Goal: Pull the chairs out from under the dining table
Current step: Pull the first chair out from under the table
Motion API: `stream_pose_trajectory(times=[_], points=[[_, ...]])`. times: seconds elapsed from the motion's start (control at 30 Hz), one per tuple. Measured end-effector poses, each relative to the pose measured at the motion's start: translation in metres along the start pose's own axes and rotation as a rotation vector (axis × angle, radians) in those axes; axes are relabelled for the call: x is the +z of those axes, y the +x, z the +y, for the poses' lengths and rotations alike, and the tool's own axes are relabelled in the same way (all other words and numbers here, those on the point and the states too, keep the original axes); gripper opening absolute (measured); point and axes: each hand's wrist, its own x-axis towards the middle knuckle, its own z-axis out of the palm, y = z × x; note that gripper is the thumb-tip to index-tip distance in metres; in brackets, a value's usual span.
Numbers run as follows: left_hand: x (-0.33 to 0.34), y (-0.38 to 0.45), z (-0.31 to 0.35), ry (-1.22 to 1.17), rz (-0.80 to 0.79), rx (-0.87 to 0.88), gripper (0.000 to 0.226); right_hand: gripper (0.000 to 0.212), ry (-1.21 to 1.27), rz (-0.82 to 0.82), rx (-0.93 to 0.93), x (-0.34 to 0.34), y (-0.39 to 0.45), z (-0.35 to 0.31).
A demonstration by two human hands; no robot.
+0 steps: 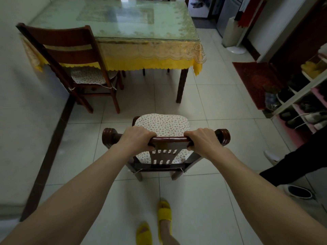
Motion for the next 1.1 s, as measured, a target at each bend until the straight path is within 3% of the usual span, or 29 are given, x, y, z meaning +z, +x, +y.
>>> stream_pose_trajectory(times=[0.8,1.1], points=[[0.004,-0.083,0.111,0.005,-0.095,-0.094,0.026,0.018,-0.019,-0.058,-0.021,0.014,-0.125,-0.006],[0.008,-0.091,0.117,-0.017,-0.117,-0.104,0.029,0.018,-0.003,-0.065,-0.023,0.018,-0.137,-0.007]])
